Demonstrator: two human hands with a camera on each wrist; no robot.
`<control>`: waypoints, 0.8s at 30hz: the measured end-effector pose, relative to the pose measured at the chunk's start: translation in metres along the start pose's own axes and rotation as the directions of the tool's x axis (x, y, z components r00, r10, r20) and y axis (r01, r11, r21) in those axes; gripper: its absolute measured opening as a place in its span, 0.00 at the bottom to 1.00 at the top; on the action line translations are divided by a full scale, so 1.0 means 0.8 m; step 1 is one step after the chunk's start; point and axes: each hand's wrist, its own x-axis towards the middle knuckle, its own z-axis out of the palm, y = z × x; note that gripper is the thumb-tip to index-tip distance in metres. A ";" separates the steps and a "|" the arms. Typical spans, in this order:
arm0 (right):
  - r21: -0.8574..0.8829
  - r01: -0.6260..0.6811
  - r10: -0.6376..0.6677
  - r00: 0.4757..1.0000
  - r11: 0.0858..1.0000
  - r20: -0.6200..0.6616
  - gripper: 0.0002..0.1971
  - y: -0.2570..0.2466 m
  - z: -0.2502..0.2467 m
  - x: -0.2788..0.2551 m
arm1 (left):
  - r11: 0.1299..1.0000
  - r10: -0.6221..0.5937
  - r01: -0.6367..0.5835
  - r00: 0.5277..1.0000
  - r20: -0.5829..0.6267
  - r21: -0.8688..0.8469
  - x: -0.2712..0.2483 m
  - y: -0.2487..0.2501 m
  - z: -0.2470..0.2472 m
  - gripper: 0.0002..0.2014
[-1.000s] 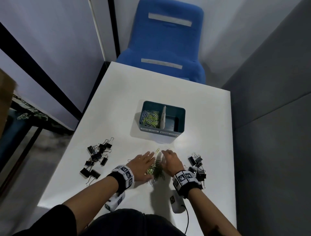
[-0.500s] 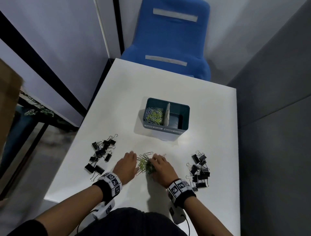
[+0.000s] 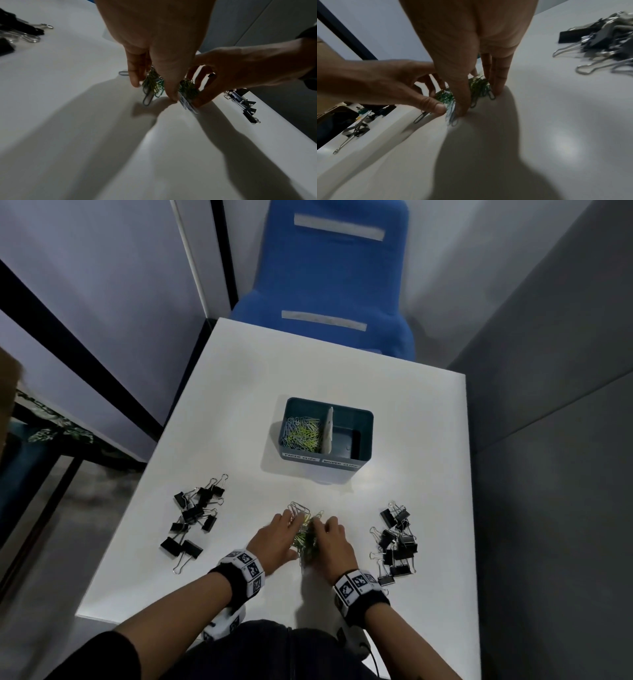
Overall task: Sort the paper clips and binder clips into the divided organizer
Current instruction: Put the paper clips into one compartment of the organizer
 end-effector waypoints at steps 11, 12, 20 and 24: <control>0.115 0.066 -0.054 0.993 0.991 -0.106 0.07 0.003 -0.008 0.021 | 0.992 -0.009 -0.003 0.996 -0.090 -0.124 0.007 -0.018 0.000 0.08; 0.133 0.058 -0.043 0.992 0.989 -0.115 0.07 0.005 -0.008 0.022 | 0.987 -0.024 0.009 0.995 -0.096 -0.159 0.007 -0.020 -0.002 0.06; 0.307 -0.007 0.066 0.981 0.952 -0.181 0.03 0.017 -0.024 0.020 | 0.912 -0.061 -0.059 0.959 -0.276 -0.406 0.011 -0.011 -0.063 0.03; 0.307 0.022 0.039 0.981 0.952 -0.192 0.05 0.009 -0.048 0.019 | 0.907 -0.081 -0.102 0.910 -0.406 -0.409 0.043 0.003 -0.138 0.03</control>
